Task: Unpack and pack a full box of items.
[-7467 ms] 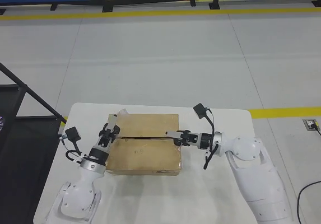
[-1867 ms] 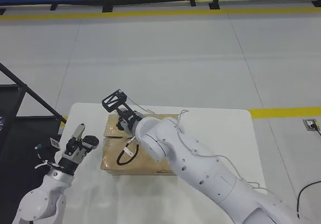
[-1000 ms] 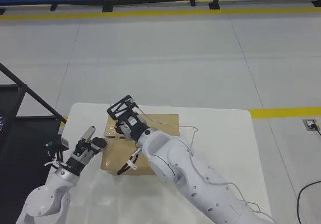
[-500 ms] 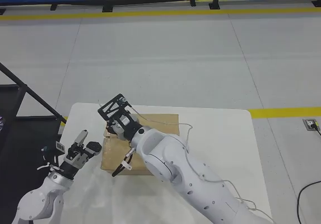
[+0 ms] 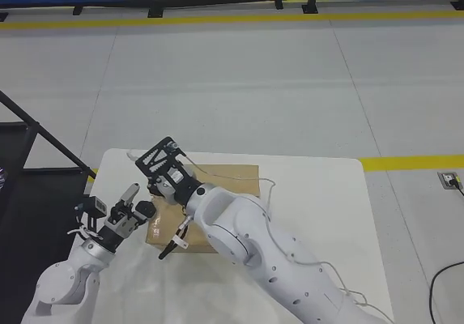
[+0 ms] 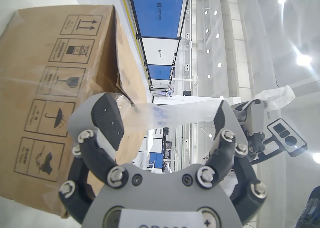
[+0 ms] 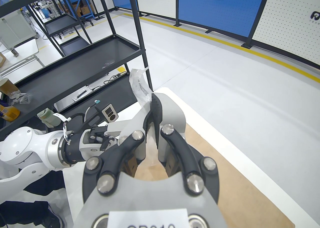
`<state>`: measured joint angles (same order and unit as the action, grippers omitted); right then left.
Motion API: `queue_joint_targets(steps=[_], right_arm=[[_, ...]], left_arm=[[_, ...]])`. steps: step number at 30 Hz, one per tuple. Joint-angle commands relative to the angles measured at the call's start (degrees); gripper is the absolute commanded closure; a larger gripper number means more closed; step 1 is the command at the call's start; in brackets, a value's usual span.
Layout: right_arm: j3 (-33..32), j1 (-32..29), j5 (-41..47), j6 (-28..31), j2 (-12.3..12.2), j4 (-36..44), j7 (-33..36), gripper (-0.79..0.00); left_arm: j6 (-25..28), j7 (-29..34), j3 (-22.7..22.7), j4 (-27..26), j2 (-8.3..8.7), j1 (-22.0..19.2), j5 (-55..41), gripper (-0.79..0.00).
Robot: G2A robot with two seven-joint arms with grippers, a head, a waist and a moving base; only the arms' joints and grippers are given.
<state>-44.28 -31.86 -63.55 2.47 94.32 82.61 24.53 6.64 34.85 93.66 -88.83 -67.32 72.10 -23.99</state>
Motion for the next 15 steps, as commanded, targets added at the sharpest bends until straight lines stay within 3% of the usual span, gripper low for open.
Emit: queue_joint_targets(steps=[1, 15], right_arm=[[-0.27, -0.34, -0.04, 0.83, 0.04, 0.29, -0.04, 0.0], [-2.8, -2.7, 0.88, 7.15, -0.08, 2.2, 0.06, 0.0]], left_arm=[[0.03, 0.07, -0.06, 0.3, 0.03, -0.03, -0.18, -0.785], [-0.22, -0.41, -1.03, 1.26, 0.19, -0.44, -0.06, -0.785]])
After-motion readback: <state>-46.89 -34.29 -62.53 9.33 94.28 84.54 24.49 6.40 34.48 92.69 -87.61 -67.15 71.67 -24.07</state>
